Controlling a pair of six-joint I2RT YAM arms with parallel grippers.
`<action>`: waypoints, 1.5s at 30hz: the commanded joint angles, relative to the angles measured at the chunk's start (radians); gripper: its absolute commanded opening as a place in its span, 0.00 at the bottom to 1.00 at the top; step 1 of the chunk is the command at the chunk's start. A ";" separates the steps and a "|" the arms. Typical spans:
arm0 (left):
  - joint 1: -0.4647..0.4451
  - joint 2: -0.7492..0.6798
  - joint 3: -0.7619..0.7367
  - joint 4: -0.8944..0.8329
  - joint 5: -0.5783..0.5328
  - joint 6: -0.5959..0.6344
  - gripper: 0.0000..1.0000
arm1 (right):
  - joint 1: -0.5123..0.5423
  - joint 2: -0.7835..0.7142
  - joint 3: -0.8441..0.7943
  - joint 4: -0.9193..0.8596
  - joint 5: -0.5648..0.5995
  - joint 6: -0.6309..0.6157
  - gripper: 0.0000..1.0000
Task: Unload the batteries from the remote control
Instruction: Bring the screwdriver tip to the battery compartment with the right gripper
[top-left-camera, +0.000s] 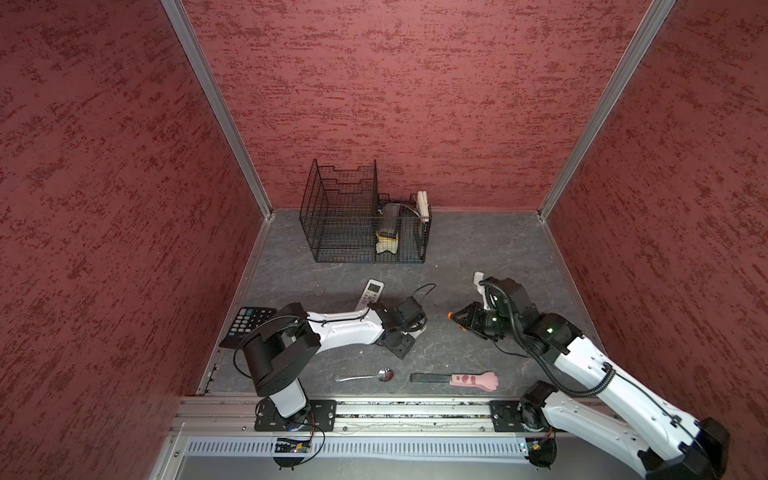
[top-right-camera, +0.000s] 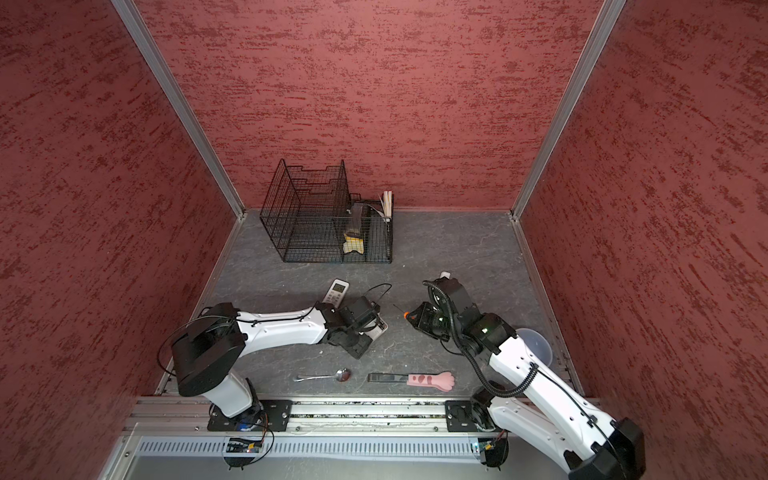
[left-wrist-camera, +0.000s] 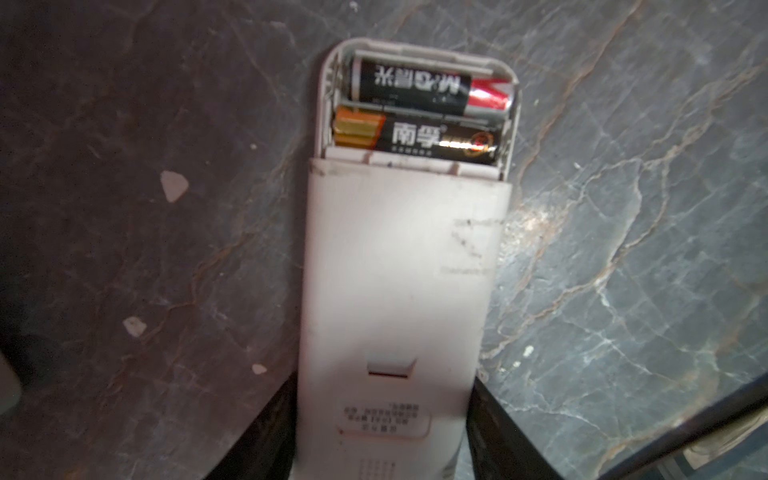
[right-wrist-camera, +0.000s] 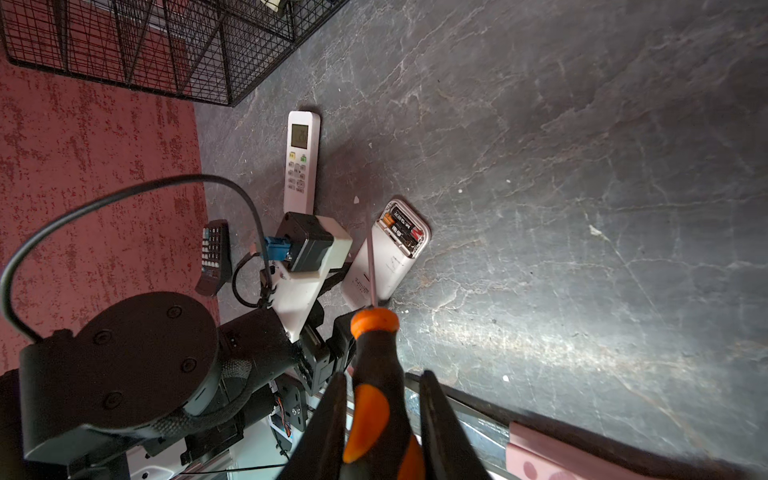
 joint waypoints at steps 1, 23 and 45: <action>-0.010 0.028 0.002 0.015 0.017 0.012 0.57 | -0.007 0.014 -0.008 0.031 -0.016 0.022 0.00; -0.029 0.022 -0.029 0.058 0.048 0.011 0.52 | 0.058 0.145 -0.123 0.204 -0.073 0.112 0.00; -0.039 0.027 -0.035 0.061 0.054 0.009 0.52 | 0.095 0.124 -0.204 0.272 -0.036 0.190 0.00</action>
